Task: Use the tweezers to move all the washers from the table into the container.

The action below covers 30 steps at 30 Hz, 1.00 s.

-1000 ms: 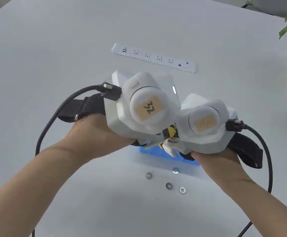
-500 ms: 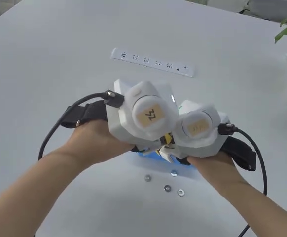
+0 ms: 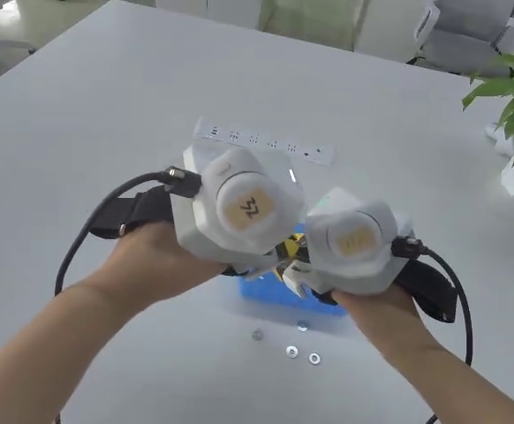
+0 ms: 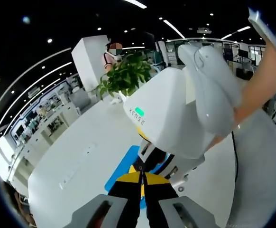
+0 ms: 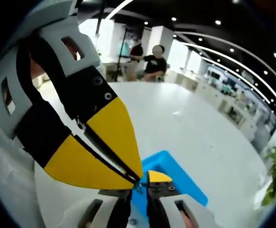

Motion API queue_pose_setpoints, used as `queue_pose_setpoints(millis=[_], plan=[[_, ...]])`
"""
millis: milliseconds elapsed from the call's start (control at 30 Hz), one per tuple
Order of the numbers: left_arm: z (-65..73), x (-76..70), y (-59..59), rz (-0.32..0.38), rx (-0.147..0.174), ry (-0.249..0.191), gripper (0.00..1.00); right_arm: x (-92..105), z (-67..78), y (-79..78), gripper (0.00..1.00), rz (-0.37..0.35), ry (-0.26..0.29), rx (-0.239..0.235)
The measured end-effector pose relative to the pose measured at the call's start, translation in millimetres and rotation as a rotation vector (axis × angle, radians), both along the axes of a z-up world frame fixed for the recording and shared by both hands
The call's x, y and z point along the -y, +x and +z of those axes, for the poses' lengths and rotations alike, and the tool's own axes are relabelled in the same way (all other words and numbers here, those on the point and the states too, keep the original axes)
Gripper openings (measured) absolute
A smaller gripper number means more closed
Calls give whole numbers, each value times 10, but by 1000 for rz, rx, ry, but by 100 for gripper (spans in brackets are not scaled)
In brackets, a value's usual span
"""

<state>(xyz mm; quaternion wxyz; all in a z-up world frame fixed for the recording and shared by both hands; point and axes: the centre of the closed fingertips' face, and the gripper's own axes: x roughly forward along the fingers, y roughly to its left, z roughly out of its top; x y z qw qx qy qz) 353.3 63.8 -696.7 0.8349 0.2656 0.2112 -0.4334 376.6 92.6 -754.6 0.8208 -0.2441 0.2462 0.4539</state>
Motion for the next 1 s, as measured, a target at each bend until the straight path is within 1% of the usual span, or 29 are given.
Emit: queue_pose_setpoints(millis=[33, 133, 167, 200, 267, 433, 600, 667, 733, 800, 933, 1000], plan=[[48, 0, -36, 3, 5, -12, 0, 2, 35, -15, 7, -6, 11, 3], [151, -10, -136, 8, 15, -26, 0, 13, 130, -77, 9, -22, 39, 9], [173, -13, -161, 9, 16, -30, 0, 16, 157, -111, 9, -24, 46, 10], [206, -12, -202, 11, 13, -44, 0, 17, 176, -138, 9, -24, 50, 12], [259, -13, -268, 11, 14, -62, 0, 18, 226, -204, 9, -21, 56, 31], [309, -17, -402, 2, 10, -81, 0, 26, 281, -335, 9, -17, 66, 45], [285, -29, -526, -12, 15, -56, 0, 14, 249, -446, 11, -22, 84, 29], [254, -49, -561, -16, 20, -30, 0, 14, 226, -487, 12, -28, 94, 20], [221, -67, -582, -18, 16, -12, 0, 10, 203, -523, 13, -32, 104, 4], [186, -83, -589, -17, 12, -6, 0, 3, 176, -562, 12, -35, 117, -13], [96, -91, -620, -15, -14, -9, 0, -4, 91, -646, 10, -27, 103, -34], [53, -87, -637, -17, -21, -3, 0, -2, 46, -666, 9, -26, 99, -44]])
